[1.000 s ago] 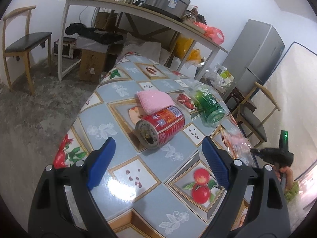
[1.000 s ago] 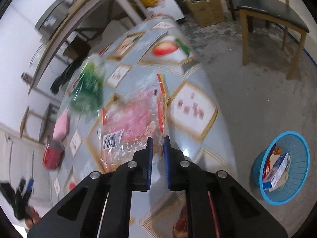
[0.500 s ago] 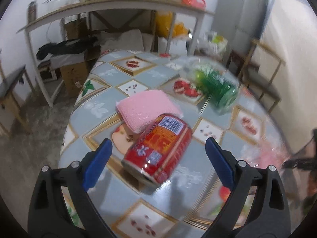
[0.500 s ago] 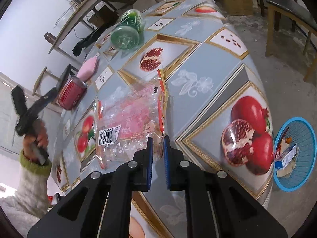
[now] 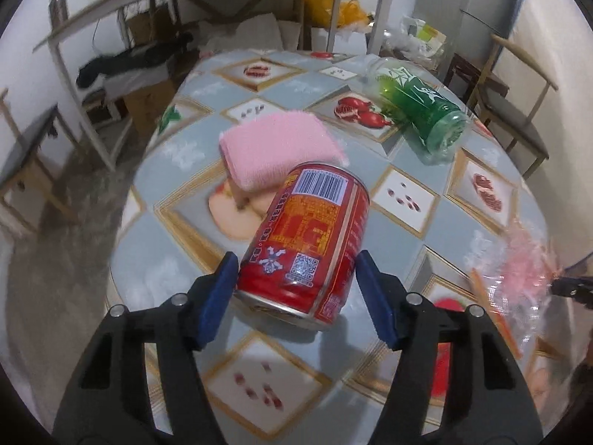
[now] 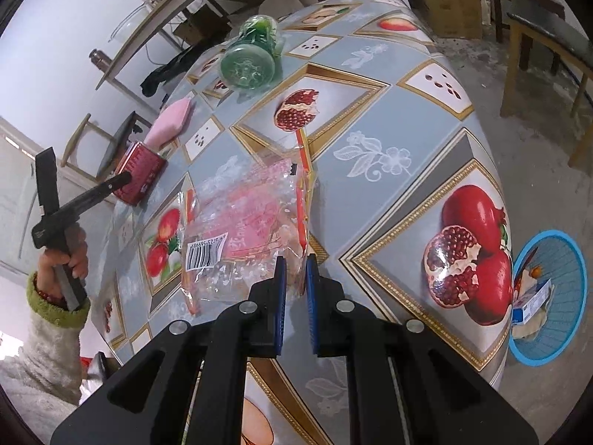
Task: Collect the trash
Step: 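Grasp the red can with the left tool while the right tool approaches the clear bag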
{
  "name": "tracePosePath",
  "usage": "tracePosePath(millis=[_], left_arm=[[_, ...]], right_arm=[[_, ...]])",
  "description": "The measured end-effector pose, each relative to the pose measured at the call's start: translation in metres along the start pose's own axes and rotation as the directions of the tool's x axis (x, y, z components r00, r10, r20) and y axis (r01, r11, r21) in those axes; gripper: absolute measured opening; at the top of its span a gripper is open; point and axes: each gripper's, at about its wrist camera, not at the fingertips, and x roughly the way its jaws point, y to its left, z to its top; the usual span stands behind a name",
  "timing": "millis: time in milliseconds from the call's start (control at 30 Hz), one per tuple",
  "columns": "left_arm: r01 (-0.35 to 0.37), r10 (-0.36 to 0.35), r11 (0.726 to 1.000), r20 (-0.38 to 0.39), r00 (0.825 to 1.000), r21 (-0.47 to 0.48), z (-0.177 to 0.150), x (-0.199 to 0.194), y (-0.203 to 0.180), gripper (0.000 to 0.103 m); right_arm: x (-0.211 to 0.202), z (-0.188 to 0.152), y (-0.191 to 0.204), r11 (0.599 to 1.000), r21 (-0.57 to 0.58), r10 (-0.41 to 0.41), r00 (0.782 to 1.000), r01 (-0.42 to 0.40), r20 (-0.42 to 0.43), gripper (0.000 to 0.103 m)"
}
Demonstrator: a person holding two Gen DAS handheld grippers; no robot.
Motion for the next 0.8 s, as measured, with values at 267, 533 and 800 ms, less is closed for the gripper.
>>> tracePosePath(millis=[267,533,800], left_arm=[[0.128,-0.142,0.973,-0.063,0.988,-0.192,-0.071,-0.047,-0.008,0.062],[0.157,-0.177,0.947,-0.047,0.983,-0.279,-0.117,-0.074,-0.019,0.062],[0.169,-0.187,0.939,-0.035,0.982,-0.299,-0.117,-0.075,-0.018,0.062]], right_arm=[[-0.007,-0.009,0.011,0.995,-0.104,-0.006,1.0,0.003,-0.031,0.011],[0.0,-0.002,0.016,0.98,-0.154,-0.128,0.992,0.124,-0.013,0.026],[-0.041,-0.002,0.003,0.999,0.035,-0.033,0.99,0.029,0.135,0.051]])
